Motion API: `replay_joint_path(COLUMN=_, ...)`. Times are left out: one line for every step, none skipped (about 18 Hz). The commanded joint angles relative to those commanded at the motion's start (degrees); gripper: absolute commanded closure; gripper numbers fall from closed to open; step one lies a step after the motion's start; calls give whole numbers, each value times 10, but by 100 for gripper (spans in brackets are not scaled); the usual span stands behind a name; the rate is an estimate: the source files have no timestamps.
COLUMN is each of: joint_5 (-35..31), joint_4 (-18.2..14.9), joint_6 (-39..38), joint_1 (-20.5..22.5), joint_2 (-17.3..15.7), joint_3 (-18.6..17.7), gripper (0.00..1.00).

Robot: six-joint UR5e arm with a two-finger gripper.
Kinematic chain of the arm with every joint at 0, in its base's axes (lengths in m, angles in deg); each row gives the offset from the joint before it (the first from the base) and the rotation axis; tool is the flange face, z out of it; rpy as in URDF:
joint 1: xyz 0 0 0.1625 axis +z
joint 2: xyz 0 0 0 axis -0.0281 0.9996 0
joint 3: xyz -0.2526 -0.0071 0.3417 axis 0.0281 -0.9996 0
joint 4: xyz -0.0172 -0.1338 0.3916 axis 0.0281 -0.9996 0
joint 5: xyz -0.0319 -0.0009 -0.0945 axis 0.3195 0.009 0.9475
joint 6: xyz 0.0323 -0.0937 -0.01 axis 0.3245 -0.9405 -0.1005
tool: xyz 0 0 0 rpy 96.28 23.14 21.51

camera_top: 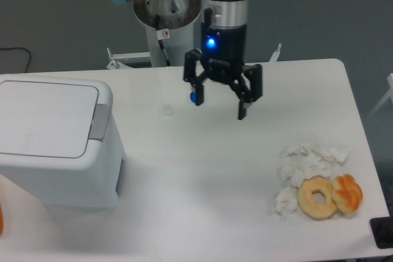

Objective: Close the trash can

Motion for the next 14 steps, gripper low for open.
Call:
replay_joint_path(joint_5=1, joint_4=-13, joint_6=22, joint_1=15, joint_2=-3, joint_3=3, gripper=0)
replay_joint_path(joint_5=0, joint_4=-31, joint_6=35, joint_1=22, joint_2=-6, joint_3=8, gripper=0)
replay_joint_path(joint_5=0, joint_4=-42, joint_6=49, joint_1=27, joint_2=-11, joint_3=9, gripper=0)
replay_joint_path(joint_5=0, joint_4=-48, joint_6=60, joint_1=33, joint_2=-14, joint_3=10, gripper=0)
replay_joint_path(joint_5=-3, joint_4=-53, joint_6=72, joint_1=36, joint_2=-17, joint_3=4, gripper=0)
replay_joint_path(joint_5=-7, joint_4=-61, joint_6=88, joint_1=40, joint_2=-23, joint_3=2, gripper=0)
replay_joint_path(joint_5=-11, joint_4=-73, joint_6=110, joint_1=47, joint_2=-28, joint_3=-5, gripper=0)
replay_joint_path(joint_5=-11, joint_4=-84, joint_6=139, joint_1=57, joint_2=-33, joint_3=-8, gripper=0)
replay_joint_path(joint_5=-11, joint_4=-92, joint_6=170, joint_1=65, joint_2=-33, joint_3=-8, gripper=0)
replay_joint_path(joint_5=-11, joint_4=-101, joint_6=196, joint_1=69, joint_2=-33, joint_3=-9, gripper=0)
replay_joint_path(joint_5=-11, joint_4=-106, joint_6=217, joint_1=71, joint_2=-33, joint_3=-9, gripper=0)
replay_joint_path(joint_5=-11, joint_4=-106, joint_6=228, joint_1=74, joint_2=-33, joint_3=-9, gripper=0)
replay_joint_path(joint_5=-11, joint_4=-107, joint_6=230, joint_1=75, joint_2=-35, joint_3=-9, gripper=0)
replay_joint_path(joint_5=-10, joint_4=-107, joint_6=229, joint_1=76, joint_2=-38, joint_3=-10, gripper=0)
